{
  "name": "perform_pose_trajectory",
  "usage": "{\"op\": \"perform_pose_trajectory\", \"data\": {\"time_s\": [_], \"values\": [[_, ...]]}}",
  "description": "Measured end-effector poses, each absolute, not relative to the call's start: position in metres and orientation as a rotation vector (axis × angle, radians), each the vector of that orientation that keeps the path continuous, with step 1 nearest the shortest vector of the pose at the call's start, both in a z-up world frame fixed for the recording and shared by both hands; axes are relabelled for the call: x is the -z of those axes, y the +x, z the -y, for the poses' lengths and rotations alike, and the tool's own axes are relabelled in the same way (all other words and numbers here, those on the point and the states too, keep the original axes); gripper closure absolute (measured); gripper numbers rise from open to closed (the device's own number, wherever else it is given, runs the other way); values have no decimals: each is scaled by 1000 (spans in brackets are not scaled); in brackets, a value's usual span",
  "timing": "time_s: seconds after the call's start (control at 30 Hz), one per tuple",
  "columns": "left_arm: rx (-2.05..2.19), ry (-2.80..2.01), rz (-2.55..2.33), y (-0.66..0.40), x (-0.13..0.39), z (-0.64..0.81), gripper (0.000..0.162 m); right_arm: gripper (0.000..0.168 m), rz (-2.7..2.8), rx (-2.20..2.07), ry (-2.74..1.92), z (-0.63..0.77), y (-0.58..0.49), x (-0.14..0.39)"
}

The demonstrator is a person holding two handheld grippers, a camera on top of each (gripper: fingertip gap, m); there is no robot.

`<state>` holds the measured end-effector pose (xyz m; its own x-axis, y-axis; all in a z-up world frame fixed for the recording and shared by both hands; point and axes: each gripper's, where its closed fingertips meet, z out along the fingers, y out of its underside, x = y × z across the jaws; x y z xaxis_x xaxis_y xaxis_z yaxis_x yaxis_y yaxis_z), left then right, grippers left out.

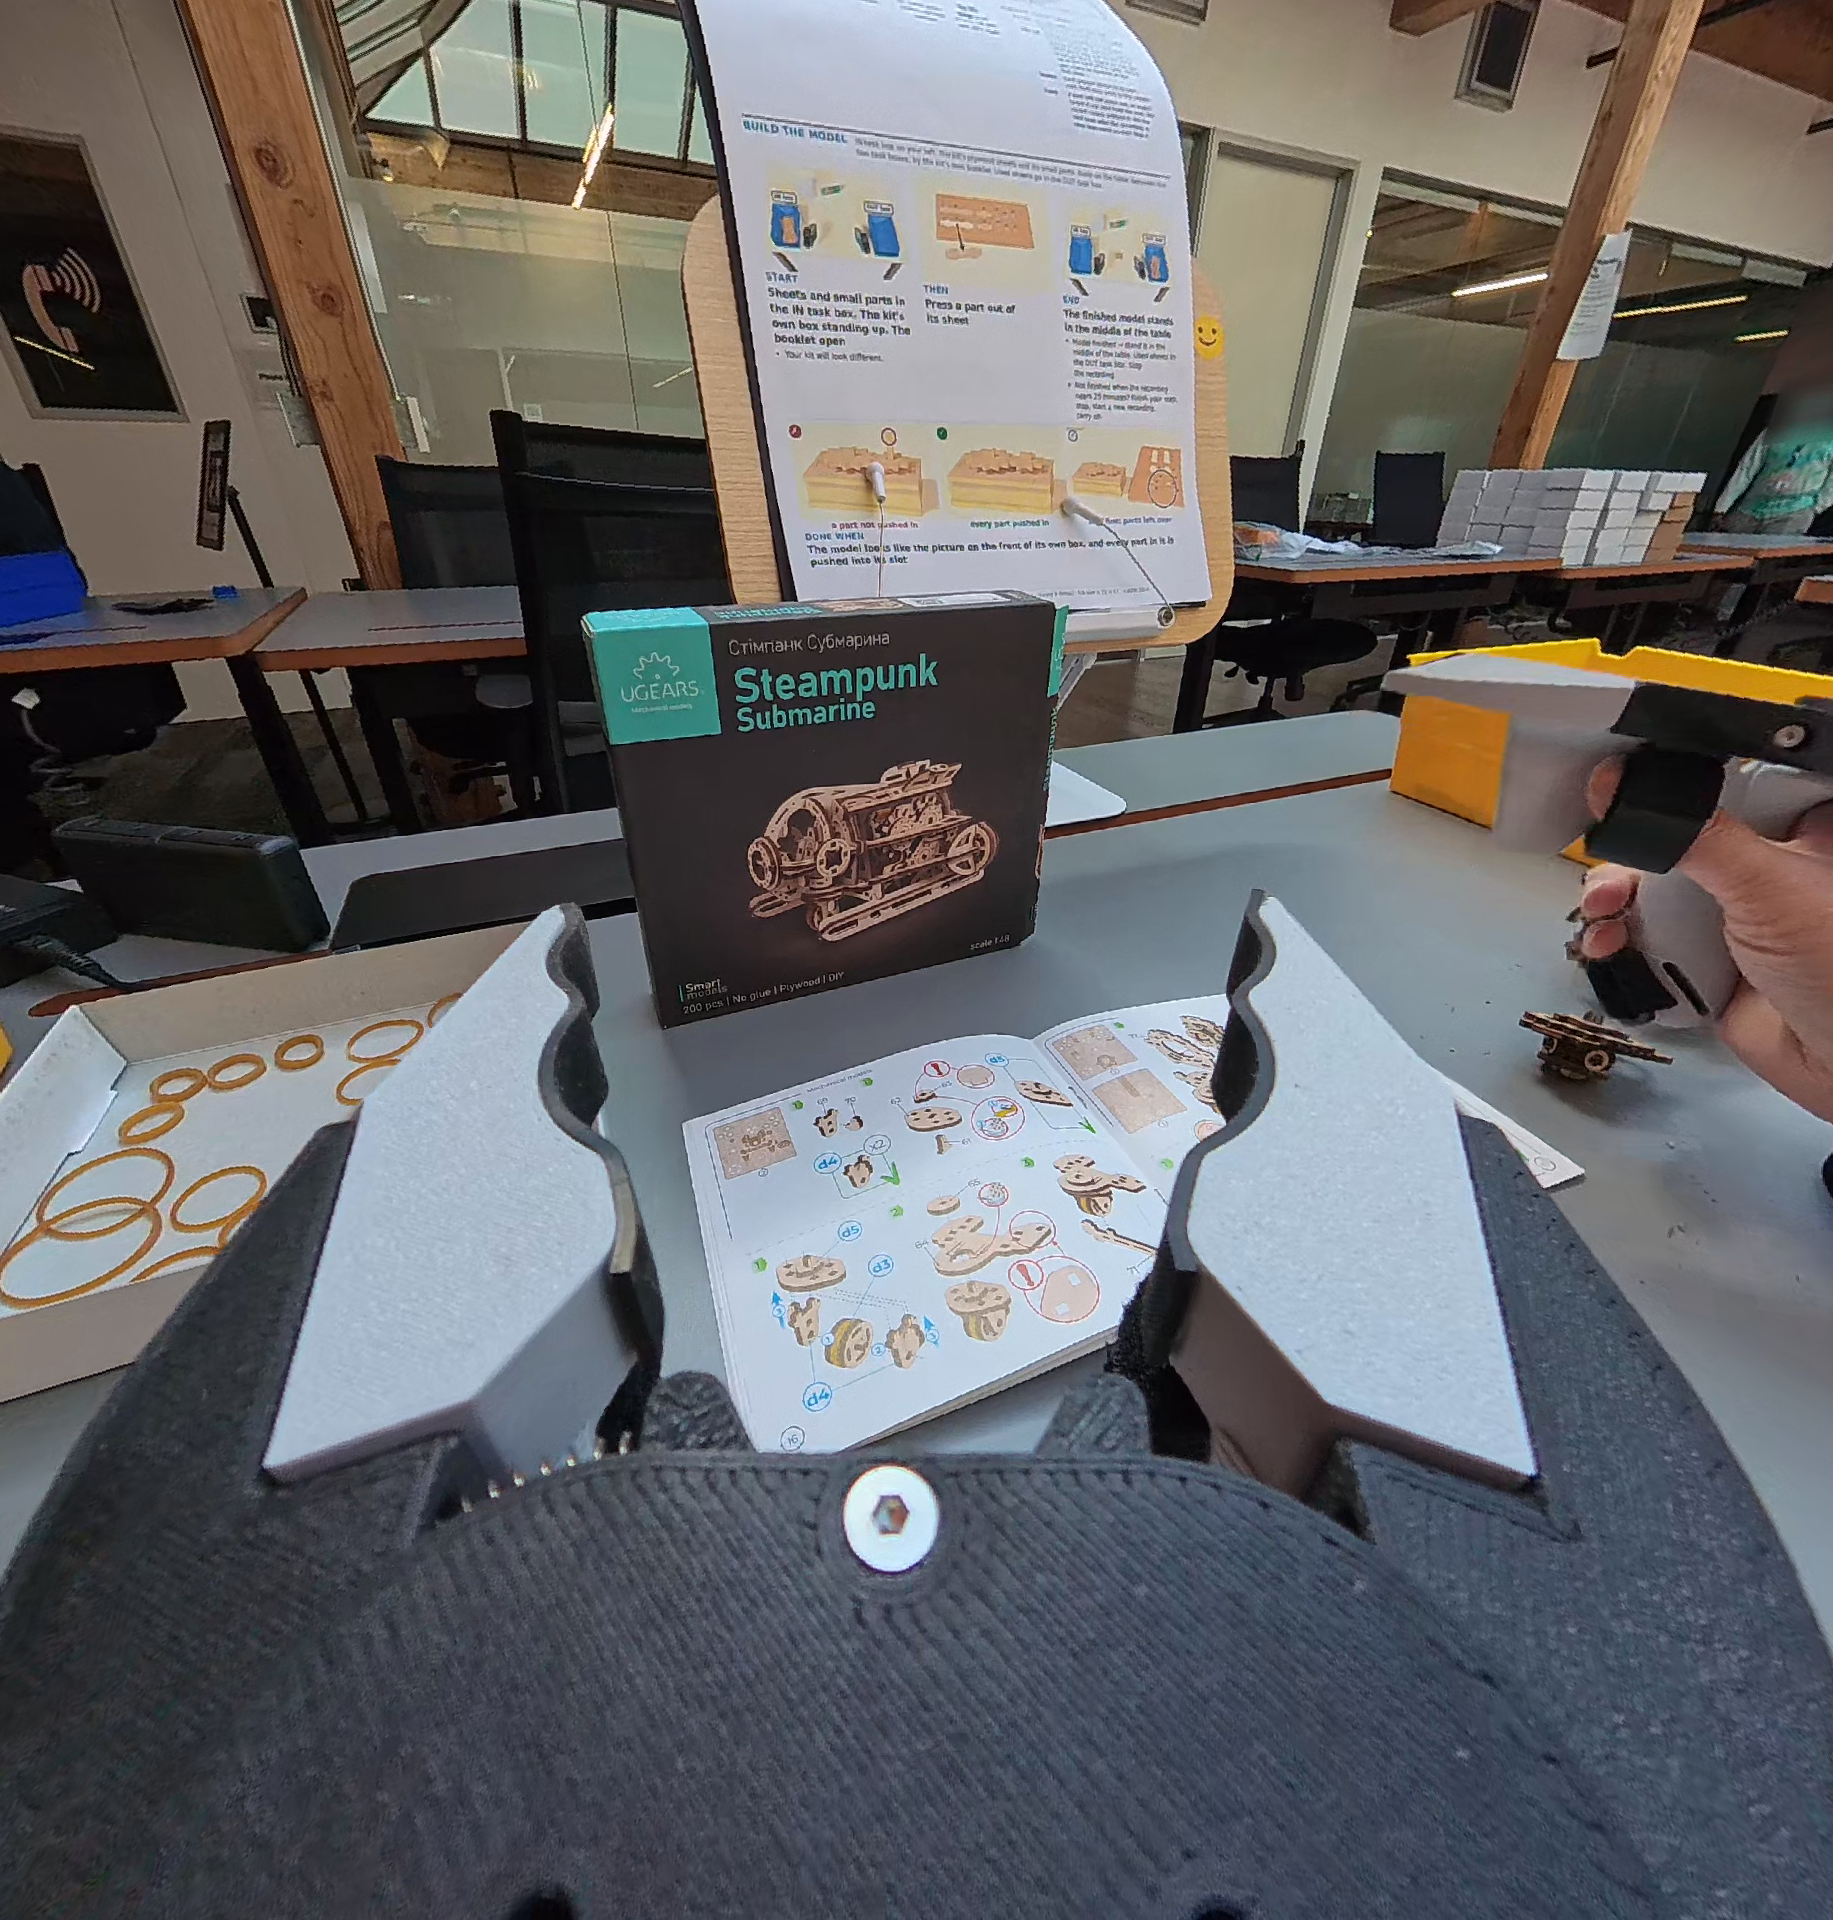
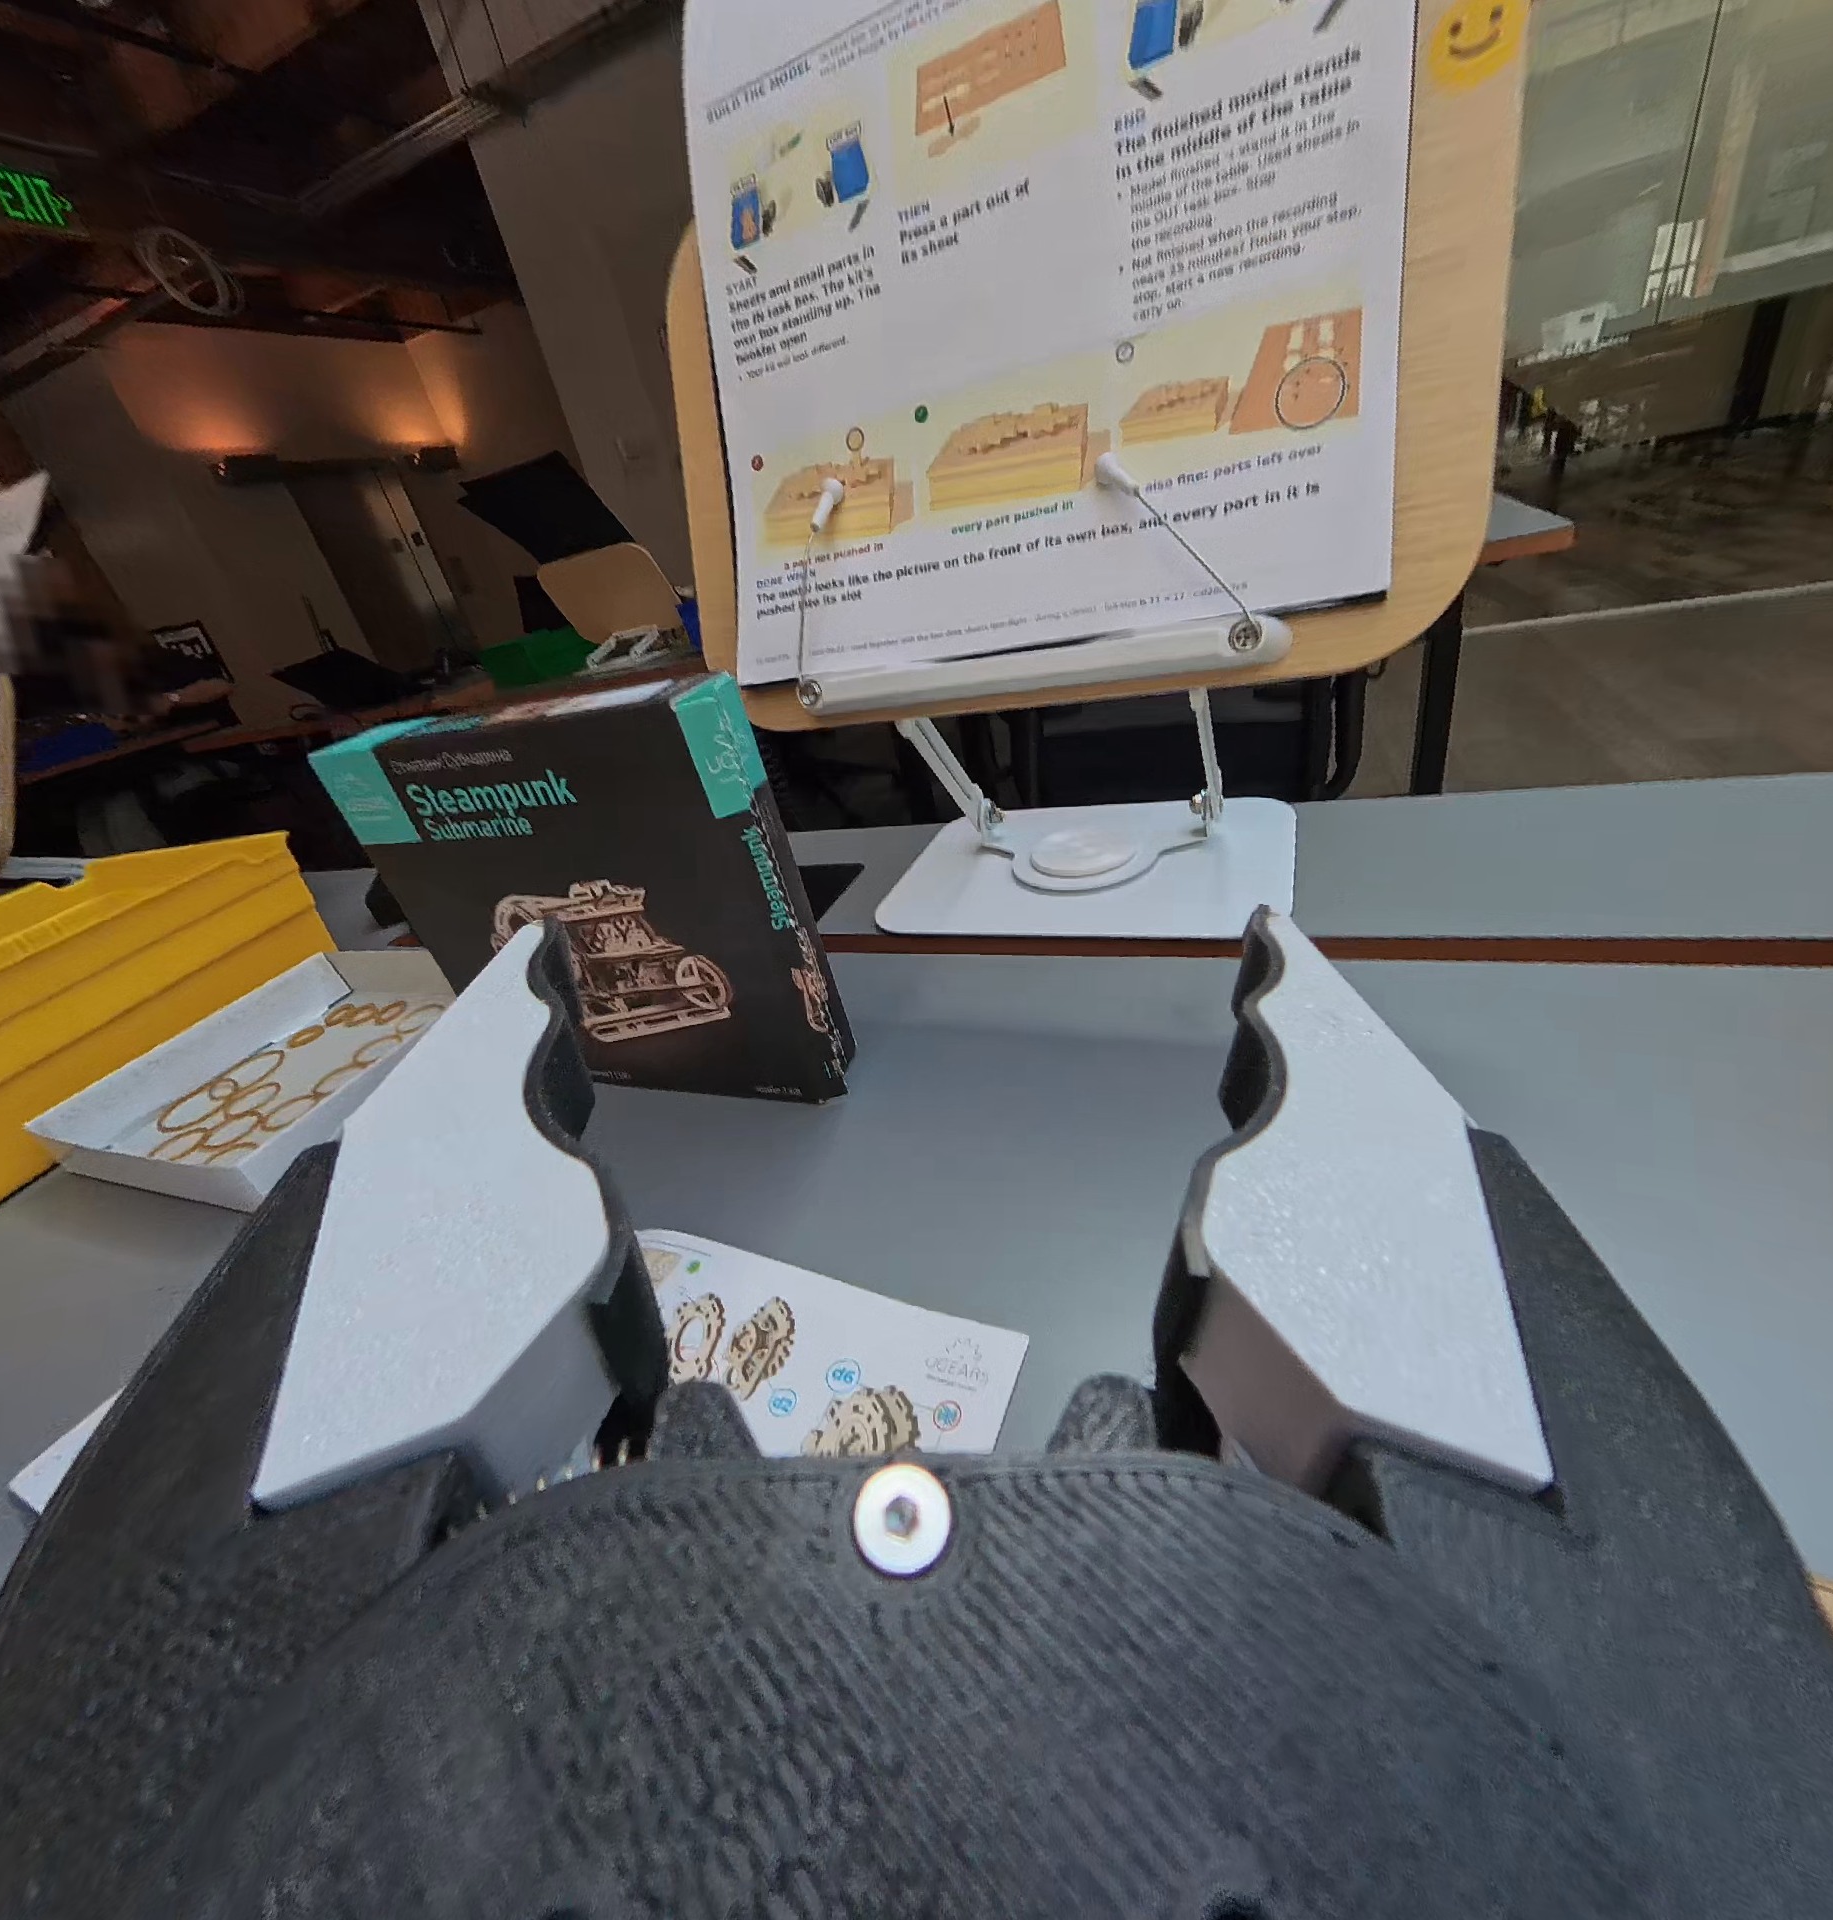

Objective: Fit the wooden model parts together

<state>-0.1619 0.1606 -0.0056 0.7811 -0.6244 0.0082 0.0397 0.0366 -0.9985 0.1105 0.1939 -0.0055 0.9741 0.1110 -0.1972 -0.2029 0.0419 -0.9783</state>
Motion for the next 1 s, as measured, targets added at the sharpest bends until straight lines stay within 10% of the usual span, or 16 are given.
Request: {"op": "perform_pose_trajectory", "data": {"time_s": [0.43,1.0], "values": [[-194,-1536,-720,-152,-101,-261,17,25,951,-242,-564,-11,-126,-217],[-411,-1570,-797,-103,-27,-298,21,19,1162,-124,-728,-78,-192,-105]]}}
